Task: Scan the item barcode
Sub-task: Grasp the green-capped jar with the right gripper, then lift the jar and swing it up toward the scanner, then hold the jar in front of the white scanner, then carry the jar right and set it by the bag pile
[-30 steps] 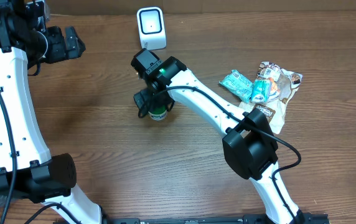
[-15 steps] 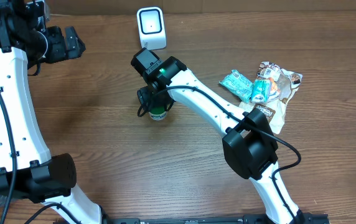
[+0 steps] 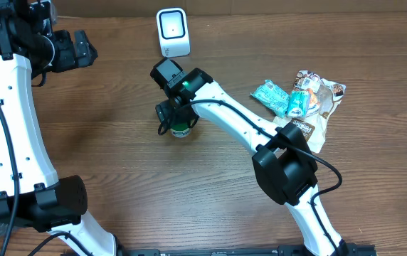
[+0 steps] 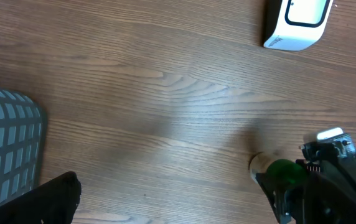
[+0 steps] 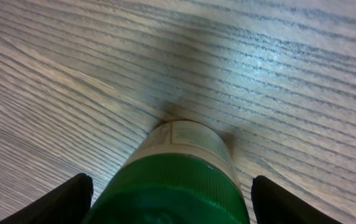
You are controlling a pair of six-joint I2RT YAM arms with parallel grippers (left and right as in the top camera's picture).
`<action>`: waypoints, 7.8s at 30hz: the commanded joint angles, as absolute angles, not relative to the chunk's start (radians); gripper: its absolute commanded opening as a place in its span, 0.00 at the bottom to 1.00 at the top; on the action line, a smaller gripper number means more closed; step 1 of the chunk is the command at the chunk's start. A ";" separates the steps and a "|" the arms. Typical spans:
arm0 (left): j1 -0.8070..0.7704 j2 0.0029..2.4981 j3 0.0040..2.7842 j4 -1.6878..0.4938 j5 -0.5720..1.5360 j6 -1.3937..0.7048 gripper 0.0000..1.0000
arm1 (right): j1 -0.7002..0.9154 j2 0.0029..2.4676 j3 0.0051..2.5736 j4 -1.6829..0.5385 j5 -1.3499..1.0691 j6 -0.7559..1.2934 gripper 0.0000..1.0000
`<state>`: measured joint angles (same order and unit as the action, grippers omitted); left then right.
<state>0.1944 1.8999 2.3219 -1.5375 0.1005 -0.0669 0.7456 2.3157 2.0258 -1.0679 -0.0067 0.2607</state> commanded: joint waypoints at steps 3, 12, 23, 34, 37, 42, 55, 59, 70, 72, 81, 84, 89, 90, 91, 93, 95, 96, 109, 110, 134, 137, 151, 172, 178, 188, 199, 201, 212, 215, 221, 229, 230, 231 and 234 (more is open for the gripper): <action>0.196 1.877 2.343 -1.536 0.094 -0.044 1.00 | 0.739 2.318 2.019 -1.056 0.010 0.257 0.72; 0.196 1.877 2.343 -1.536 0.094 -0.044 0.99 | 0.739 2.317 2.056 -1.087 0.010 0.257 0.58; 0.196 1.877 2.343 -1.536 0.094 -0.044 1.00 | 0.738 2.196 2.094 -1.113 -0.072 0.092 0.55; 0.196 1.877 2.343 -1.536 0.094 -0.044 0.99 | 0.637 1.958 2.094 -1.116 -0.622 -0.166 0.54; 0.196 1.877 2.343 -1.536 0.094 -0.044 0.99 | 0.562 1.897 2.094 -1.115 -0.788 -0.192 0.55; 0.196 1.877 2.343 -1.536 0.094 -0.044 1.00 | 0.388 1.857 2.094 -1.140 -1.088 -0.192 0.55; 0.196 1.877 2.343 -1.536 0.094 -0.044 1.00 | 0.207 1.857 2.094 -1.251 -1.200 -0.192 0.55; 0.196 1.877 2.343 -1.536 0.094 -0.044 1.00 | 0.210 1.857 2.094 -1.248 -1.199 -0.192 0.54; 0.196 1.877 2.343 -1.536 0.094 -0.044 1.00 | 0.215 1.857 2.094 -1.240 -1.175 -0.192 0.54; 0.196 1.877 2.343 -1.536 0.094 -0.044 0.99 | 0.225 1.857 2.094 -1.236 -1.140 -0.192 0.54; 0.196 1.877 2.343 -1.536 0.094 -0.044 0.99 | 0.315 1.858 2.094 -1.222 -0.853 -0.191 0.54; 0.196 1.877 2.343 -1.536 0.094 -0.044 1.00 | 0.348 1.858 2.094 -1.208 -0.744 -0.192 0.54; 0.196 1.877 2.343 -1.536 0.094 -0.044 0.99 | 0.420 1.861 2.094 -1.174 -0.490 -0.192 0.54; 0.196 1.877 2.343 -1.536 0.094 -0.044 0.99 | 0.435 1.861 2.094 -1.165 -0.441 -0.192 0.54; 0.196 1.877 2.343 -1.536 0.094 -0.044 1.00 | 0.450 1.864 2.094 -1.155 -0.391 -0.192 0.54; 0.196 1.877 2.343 -1.536 0.094 -0.044 0.99 | 0.476 1.872 2.094 -1.127 -0.300 -0.193 0.54; 0.196 1.877 2.343 -1.536 0.094 -0.044 1.00 | 0.497 1.883 2.094 -1.093 -0.231 -0.223 0.53; 0.196 1.877 2.343 -1.536 0.094 -0.044 1.00 | 0.506 1.893 2.094 -1.073 -0.208 -0.255 0.51; 0.196 1.877 2.343 -1.536 0.094 -0.044 1.00 | 0.522 2.116 2.094 -0.535 -0.004 -0.622 0.56; 0.196 1.877 2.343 -1.536 0.094 -0.044 1.00 | 0.522 2.131 2.094 -0.488 0.007 -0.641 0.56; 0.196 1.877 2.343 -1.536 0.094 -0.044 1.00 | 0.482 2.513 2.094 0.271 0.051 -1.132 0.49; 0.196 1.877 2.343 -1.536 0.094 -0.044 1.00 | 0.482 2.514 2.094 0.271 0.051 -1.132 0.49; 0.194 1.877 2.343 -1.536 0.094 -0.044 1.00 | 0.517 2.514 2.094 0.248 0.028 -1.131 0.49; 0.196 1.877 2.343 -1.536 0.094 -0.044 0.99 | 0.571 2.420 2.094 0.193 0.051 -1.055 0.46; 0.183 1.877 2.343 -1.536 0.094 -0.044 1.00 | 0.594 2.252 2.094 -0.047 0.036 -0.769 0.47; 0.181 1.877 2.343 -1.536 0.094 -0.044 1.00 | 0.544 1.950 2.094 -0.793 -0.346 -0.467 0.48; 0.181 1.877 2.343 -1.536 0.094 -0.044 1.00 | 0.463 1.985 2.007 -1.338 -0.349 -0.482 0.48; 0.181 1.877 2.343 -1.536 0.094 -0.044 1.00 | 0.448 2.005 1.946 -1.338 -0.299 -0.461 0.48; 0.182 1.877 2.343 -1.536 0.094 -0.044 1.00 | 0.294 2.039 1.660 -1.139 0.034 -0.226 0.47; 0.182 1.877 2.343 -1.536 0.094 -0.044 1.00 | 0.254 2.039 1.638 -1.094 0.021 -0.205 0.48; 0.182 1.877 2.343 -1.536 0.094 -0.044 1.00 | 0.238 2.039 1.635 -1.093 -0.024 -0.205 0.58; 0.182 1.877 2.343 -1.536 0.094 -0.044 0.99 | 0.238 2.039 1.636 -1.108 -0.023 -0.205 1.00; 0.182 1.877 2.343 -1.536 0.094 -0.044 1.00 | 0.238 2.039 1.636 -1.108 -0.024 -0.205 1.00; 0.182 1.877 2.343 -1.536 0.094 -0.044 0.99 | 0.238 2.038 1.636 -1.108 -0.024 -0.205 1.00; 0.182 1.877 2.343 -1.536 0.094 -0.044 1.00 | 0.238 2.034 1.645 -1.111 -0.025 -0.205 1.00</action>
<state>0.1898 1.8999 2.3219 -1.5375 0.1001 -0.0666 0.2329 2.0415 1.6398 -1.1107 -0.0189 -0.2096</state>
